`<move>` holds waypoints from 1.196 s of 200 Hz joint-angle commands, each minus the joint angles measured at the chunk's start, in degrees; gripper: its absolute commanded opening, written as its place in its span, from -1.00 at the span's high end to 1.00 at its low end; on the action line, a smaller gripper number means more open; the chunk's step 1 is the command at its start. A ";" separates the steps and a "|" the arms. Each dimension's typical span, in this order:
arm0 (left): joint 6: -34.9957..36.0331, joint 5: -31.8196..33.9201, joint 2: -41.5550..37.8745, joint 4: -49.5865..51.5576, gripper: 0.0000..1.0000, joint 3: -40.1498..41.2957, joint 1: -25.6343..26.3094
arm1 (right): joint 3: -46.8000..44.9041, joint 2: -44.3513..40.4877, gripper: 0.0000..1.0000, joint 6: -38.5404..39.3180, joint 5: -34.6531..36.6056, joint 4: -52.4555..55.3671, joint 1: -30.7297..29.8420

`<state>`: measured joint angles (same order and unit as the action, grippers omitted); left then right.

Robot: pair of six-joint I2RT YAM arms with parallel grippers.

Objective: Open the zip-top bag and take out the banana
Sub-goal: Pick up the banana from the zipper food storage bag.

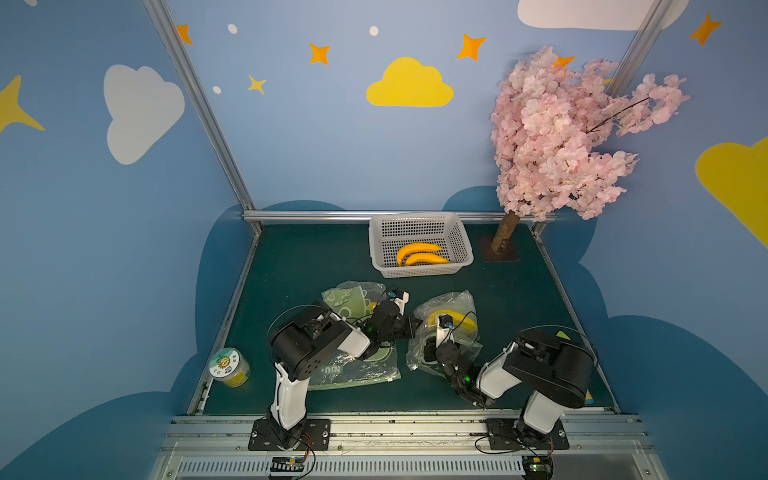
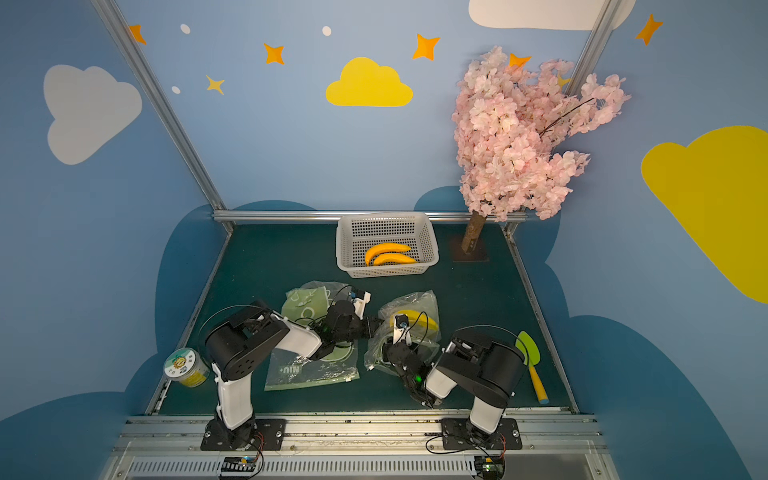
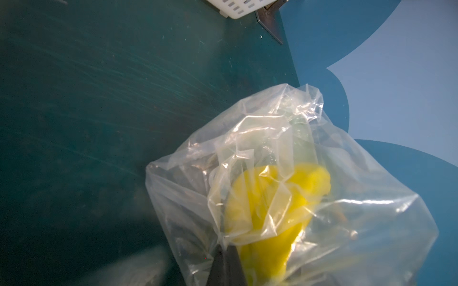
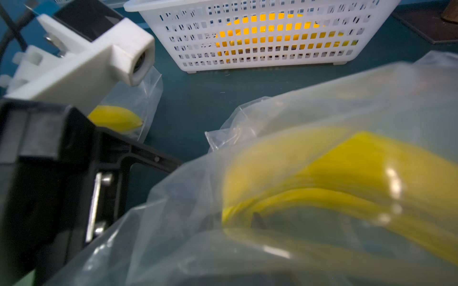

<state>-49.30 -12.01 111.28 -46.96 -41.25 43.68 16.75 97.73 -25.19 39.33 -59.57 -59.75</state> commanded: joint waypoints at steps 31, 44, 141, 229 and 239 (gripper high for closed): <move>0.27 -0.55 1.21 -0.62 0.95 -1.06 0.02 | 2.23 -6.23 0.90 -2.85 -3.60 17.58 3.12; 0.23 -0.47 1.35 -0.63 0.95 -1.60 -0.26 | 2.45 -6.92 1.00 -3.62 -5.03 19.75 3.27; 1.70 4.26 4.57 1.88 0.95 -7.62 -3.00 | 1.08 -29.80 1.00 -2.37 -24.34 47.59 3.31; 1.95 14.56 6.99 5.14 0.95 -14.13 -2.19 | -1.07 -54.58 1.00 -1.40 -42.19 65.95 3.28; 1.97 16.52 6.98 5.72 0.95 -14.69 -1.96 | -0.83 -55.76 1.00 -1.33 -43.97 67.60 3.30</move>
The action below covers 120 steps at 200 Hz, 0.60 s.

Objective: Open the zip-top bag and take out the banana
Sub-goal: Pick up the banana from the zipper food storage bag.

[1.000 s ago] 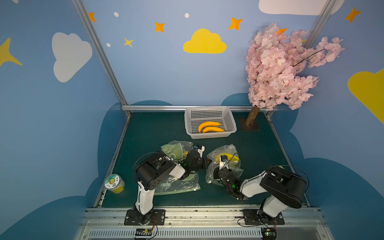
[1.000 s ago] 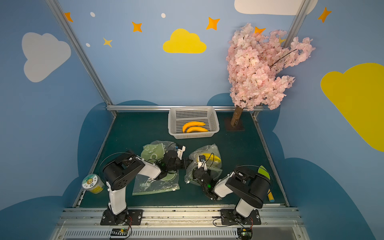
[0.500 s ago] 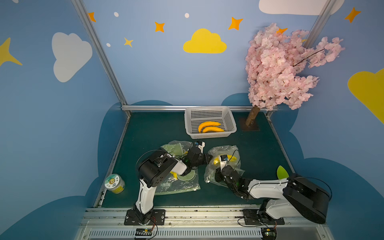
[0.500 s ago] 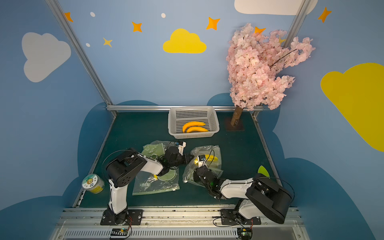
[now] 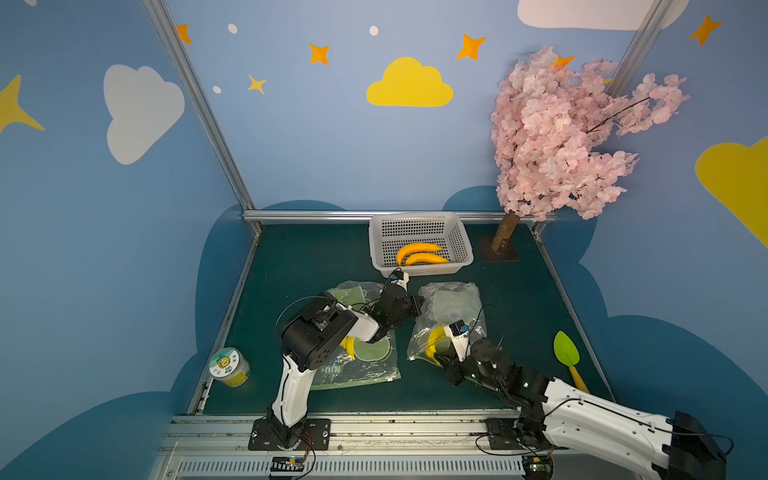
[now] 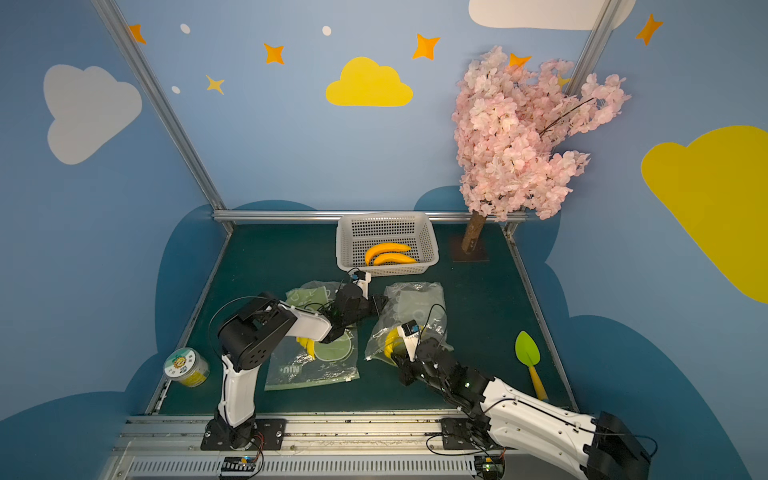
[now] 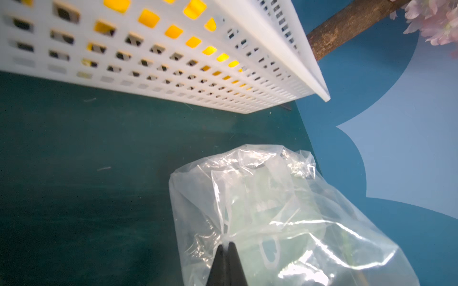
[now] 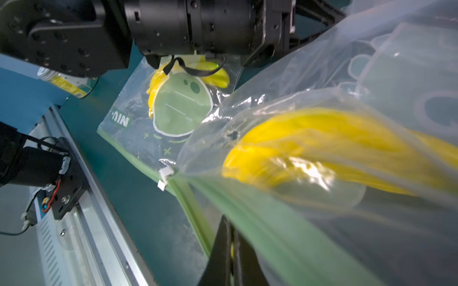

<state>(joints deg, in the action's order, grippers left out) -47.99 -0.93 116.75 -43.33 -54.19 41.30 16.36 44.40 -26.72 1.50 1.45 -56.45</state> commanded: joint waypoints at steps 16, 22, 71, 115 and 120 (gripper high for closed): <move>1.29 8.70 1.31 4.42 0.95 -3.19 0.93 | 0.67 -4.90 1.00 0.14 -9.16 9.41 0.01; 1.79 10.01 1.16 5.29 0.95 -3.73 1.18 | 1.32 -6.19 1.00 0.26 -10.15 10.59 0.01; 3.65 20.08 2.86 8.88 0.95 -8.47 3.17 | 6.46 -17.39 1.00 -2.48 -19.26 18.67 -0.24; 2.58 23.17 5.91 10.54 0.95 -13.47 3.73 | 9.36 -22.53 1.00 -4.07 -20.80 27.89 -1.16; 2.06 23.48 6.09 10.50 0.95 -13.56 3.86 | 10.42 -23.79 1.00 -3.12 -19.53 29.64 -1.12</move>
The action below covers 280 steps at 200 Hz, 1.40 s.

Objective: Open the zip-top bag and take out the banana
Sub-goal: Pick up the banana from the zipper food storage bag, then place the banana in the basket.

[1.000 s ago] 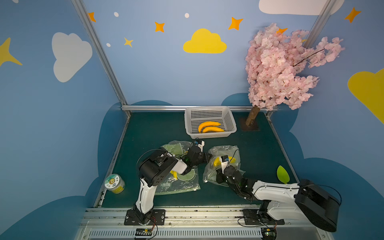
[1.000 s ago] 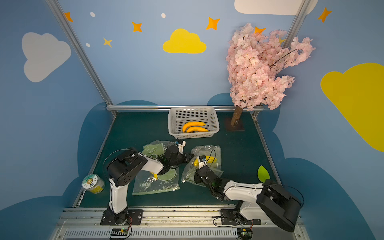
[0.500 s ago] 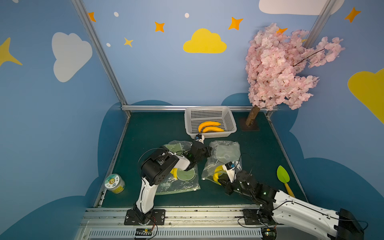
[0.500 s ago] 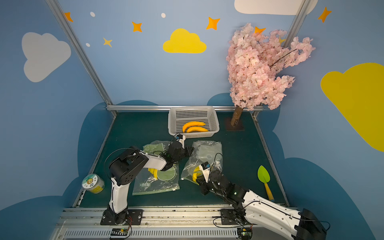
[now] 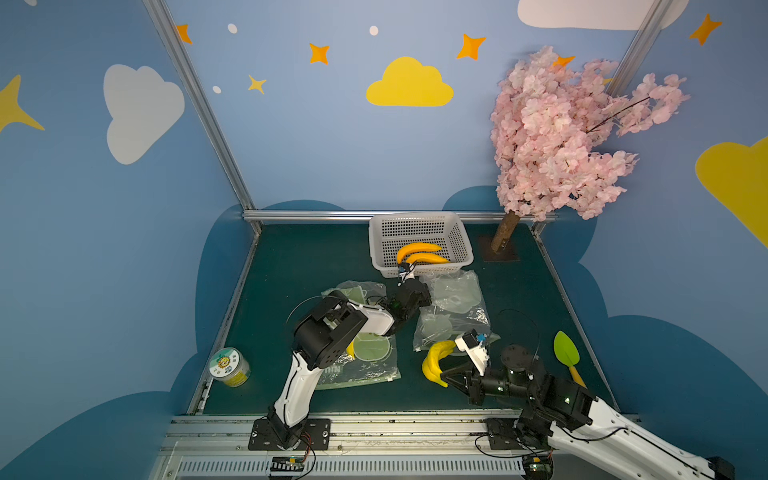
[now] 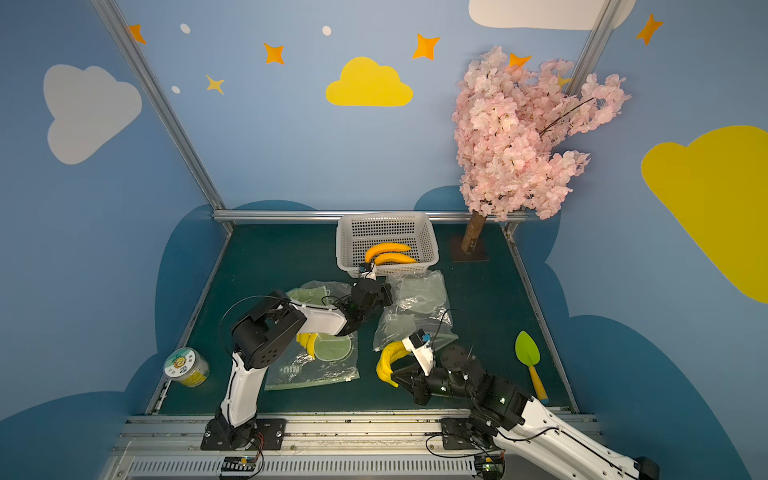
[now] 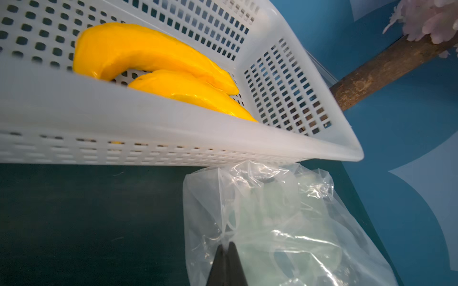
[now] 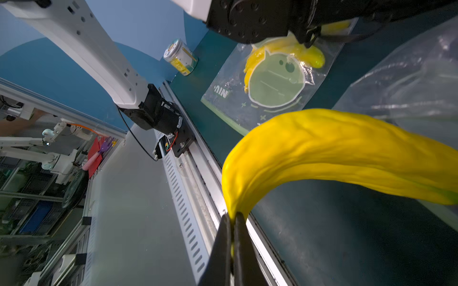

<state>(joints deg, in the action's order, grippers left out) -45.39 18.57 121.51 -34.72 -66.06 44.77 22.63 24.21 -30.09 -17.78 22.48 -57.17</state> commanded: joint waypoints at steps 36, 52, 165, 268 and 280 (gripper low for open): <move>-3.21 4.07 2.58 1.43 0.95 -2.39 1.84 | 12.55 -11.89 1.00 4.89 16.04 19.85 -0.01; -3.35 3.90 3.31 1.41 0.95 -3.53 2.42 | 15.08 -11.55 1.00 6.49 21.10 19.79 0.04; 9.11 5.87 -15.90 -1.97 -1.00 14.19 2.56 | 29.12 36.54 1.00 22.05 14.89 -20.43 26.23; 14.21 2.44 -52.14 31.18 -1.00 32.79 -10.52 | 65.63 87.58 1.00 16.26 -1.51 -17.44 32.46; 13.46 0.51 -55.81 32.86 -1.00 35.43 -13.81 | 66.50 89.76 1.00 15.14 -4.24 -18.23 33.52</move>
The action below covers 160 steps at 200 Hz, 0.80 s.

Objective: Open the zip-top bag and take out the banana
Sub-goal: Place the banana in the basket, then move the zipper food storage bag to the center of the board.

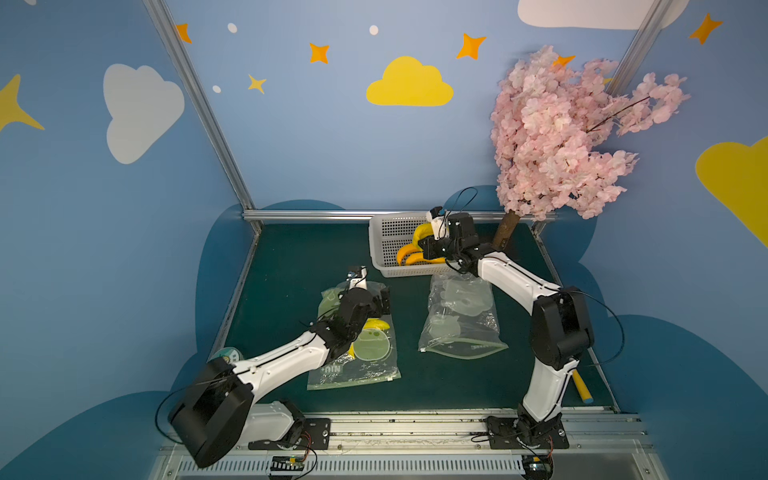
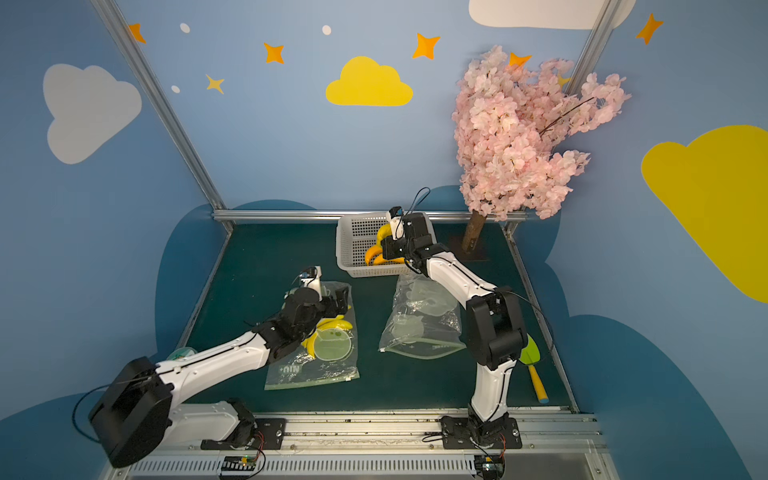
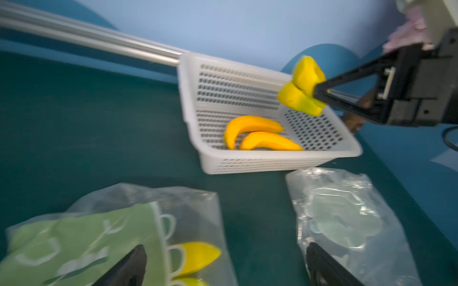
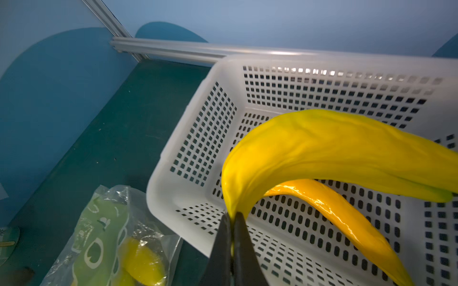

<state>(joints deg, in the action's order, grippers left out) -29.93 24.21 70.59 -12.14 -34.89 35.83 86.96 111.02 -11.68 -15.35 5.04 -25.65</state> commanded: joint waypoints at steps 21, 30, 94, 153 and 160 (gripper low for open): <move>-3.30 -8.68 -9.74 12.92 -1.00 7.80 -10.42 | 3.35 4.64 0.71 -4.62 -9.00 -0.56 2.72; -3.50 -9.93 -10.74 13.61 -1.00 8.91 -12.64 | 2.78 4.07 0.65 -3.99 -8.24 -0.76 2.47; -5.43 -12.71 -8.95 16.42 -0.99 10.36 -20.93 | -7.14 -7.64 -0.21 -2.20 -5.72 -7.43 1.26; -7.45 -21.18 -2.84 12.15 -1.00 10.84 -28.08 | -18.72 -19.28 -0.23 -1.45 -1.01 -5.29 -12.62; -7.82 -21.67 -2.12 11.53 -1.00 11.12 -28.57 | -21.68 -19.52 -0.23 -3.44 -0.36 -7.37 -14.44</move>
<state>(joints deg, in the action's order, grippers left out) -36.36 6.85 66.61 2.22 -24.58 8.54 72.58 92.25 -12.80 -17.54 -1.15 -34.46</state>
